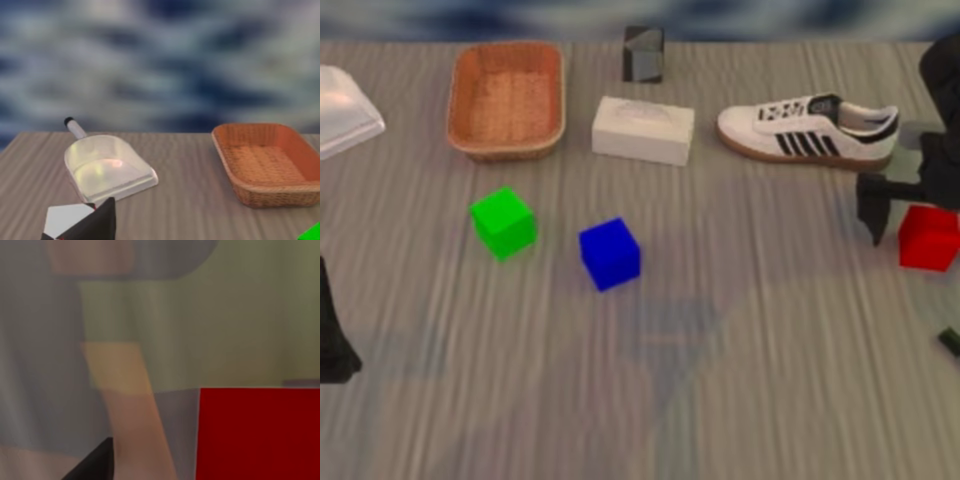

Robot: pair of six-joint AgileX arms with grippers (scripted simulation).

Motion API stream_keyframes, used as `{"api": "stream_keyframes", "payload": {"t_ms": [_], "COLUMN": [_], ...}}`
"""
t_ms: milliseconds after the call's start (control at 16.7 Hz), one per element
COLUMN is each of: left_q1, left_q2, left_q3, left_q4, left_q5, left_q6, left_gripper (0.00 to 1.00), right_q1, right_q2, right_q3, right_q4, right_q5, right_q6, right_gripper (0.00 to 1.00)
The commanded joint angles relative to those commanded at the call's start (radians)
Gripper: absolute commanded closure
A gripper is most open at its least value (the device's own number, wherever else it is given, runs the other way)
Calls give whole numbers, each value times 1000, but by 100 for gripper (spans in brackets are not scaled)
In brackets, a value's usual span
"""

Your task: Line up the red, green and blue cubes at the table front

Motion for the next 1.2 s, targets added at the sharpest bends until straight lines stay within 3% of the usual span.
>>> {"api": "stream_keyframes", "payload": {"t_ms": [180,960,1200], "left_q1": [0,0,0], "left_q2": [0,0,0], "left_q3": [0,0,0], "left_q4": [0,0,0], "left_q5": [0,0,0], "left_q6": [0,0,0], "left_gripper": [0,0,0], "right_q1": [0,0,0], "right_q2": [0,0,0], "right_q3": [0,0,0], "right_q4": [0,0,0], "right_q5": [0,0,0], "right_q6": [0,0,0], "right_gripper": [0,98,100]}}
